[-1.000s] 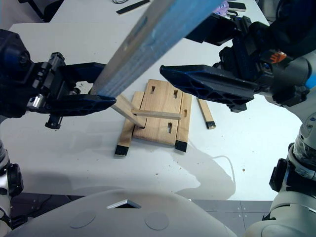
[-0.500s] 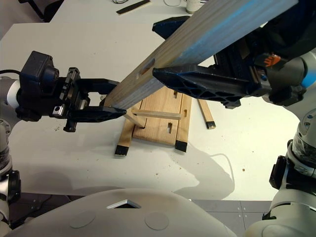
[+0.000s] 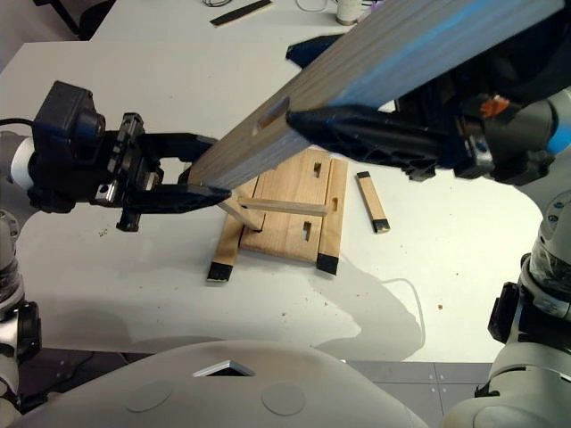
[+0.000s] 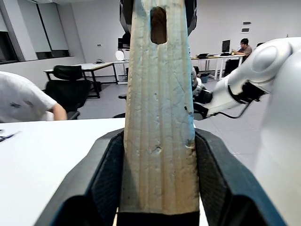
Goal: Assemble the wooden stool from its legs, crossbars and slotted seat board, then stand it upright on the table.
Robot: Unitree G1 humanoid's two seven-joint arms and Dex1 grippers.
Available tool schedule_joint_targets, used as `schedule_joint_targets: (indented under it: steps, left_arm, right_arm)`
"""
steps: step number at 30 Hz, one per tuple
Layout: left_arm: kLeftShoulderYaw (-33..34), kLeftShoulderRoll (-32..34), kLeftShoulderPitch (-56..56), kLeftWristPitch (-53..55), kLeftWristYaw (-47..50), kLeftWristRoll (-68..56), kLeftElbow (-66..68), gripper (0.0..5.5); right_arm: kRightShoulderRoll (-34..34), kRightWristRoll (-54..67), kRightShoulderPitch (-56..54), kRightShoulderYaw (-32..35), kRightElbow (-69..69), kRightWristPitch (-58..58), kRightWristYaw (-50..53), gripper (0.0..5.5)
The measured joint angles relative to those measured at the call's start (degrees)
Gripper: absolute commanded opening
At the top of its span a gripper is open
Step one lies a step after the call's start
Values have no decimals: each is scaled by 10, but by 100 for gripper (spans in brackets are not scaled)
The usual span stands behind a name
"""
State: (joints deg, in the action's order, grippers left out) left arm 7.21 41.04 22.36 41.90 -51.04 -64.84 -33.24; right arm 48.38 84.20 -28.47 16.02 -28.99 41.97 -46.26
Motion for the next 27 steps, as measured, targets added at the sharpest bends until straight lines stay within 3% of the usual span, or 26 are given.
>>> schedule_joint_targets:
  steps: [9, 13, 17, 20, 25, 27]
  left_arm:
    - [35, -33, 55, -11, 115, -31, 7, 407]
    - [60, -39, 97, -30, 169, -2, 75, 407]
    - [68, -27, 89, -57, 157, 57, 113, 407]
    - [42, -9, 44, -97, 114, 142, 149, 407]
    - [-64, 26, -62, -217, 41, 350, 229, 407]
    - [-90, 30, -104, -244, 7, 379, 229, 407]
  right_arm:
    - [66, -74, -19, 43, 83, 5, -80, 205]
    - [115, -199, -1, 36, 118, -29, -141, 205]
    - [144, -340, 85, 14, 128, -104, -213, 205]
    - [149, -398, 160, 11, 117, -139, -244, 205]
    - [118, -415, 252, 15, 76, -160, -255, 205]
    - [103, -410, 278, 20, 59, -158, -256, 205]
